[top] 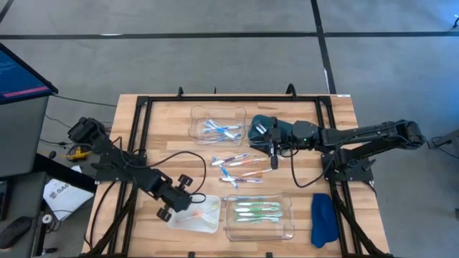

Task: Pick & Place Toothbrushes
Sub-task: Put the orange toothbrush into the white bin

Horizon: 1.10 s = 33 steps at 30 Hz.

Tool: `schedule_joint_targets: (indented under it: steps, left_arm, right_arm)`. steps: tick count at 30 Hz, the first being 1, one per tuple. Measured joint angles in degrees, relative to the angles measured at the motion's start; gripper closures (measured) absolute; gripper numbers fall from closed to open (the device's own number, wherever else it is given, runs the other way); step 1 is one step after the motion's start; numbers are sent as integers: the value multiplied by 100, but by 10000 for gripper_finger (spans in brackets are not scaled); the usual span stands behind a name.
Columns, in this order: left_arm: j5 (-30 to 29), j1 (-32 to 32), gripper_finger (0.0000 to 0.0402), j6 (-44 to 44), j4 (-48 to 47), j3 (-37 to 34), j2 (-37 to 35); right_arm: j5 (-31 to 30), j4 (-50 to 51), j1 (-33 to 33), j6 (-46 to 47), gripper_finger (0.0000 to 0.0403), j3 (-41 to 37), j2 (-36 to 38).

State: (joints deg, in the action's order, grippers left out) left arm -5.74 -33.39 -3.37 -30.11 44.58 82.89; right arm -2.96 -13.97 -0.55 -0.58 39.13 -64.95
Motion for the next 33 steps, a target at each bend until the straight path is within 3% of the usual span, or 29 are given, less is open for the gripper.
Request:
schedule_joint_targets:
  steps: [19, 33]
  left_arm:
    - [-20, 4, 278, -924, 158, -2, 0]
    - [17, 4, 270, -1661, 207, 46, -91]
  right_arm:
    - [0, 6, 2, 7, 290, 0, 1]
    - [0, 8, 6, 9, 290, 0, 1]
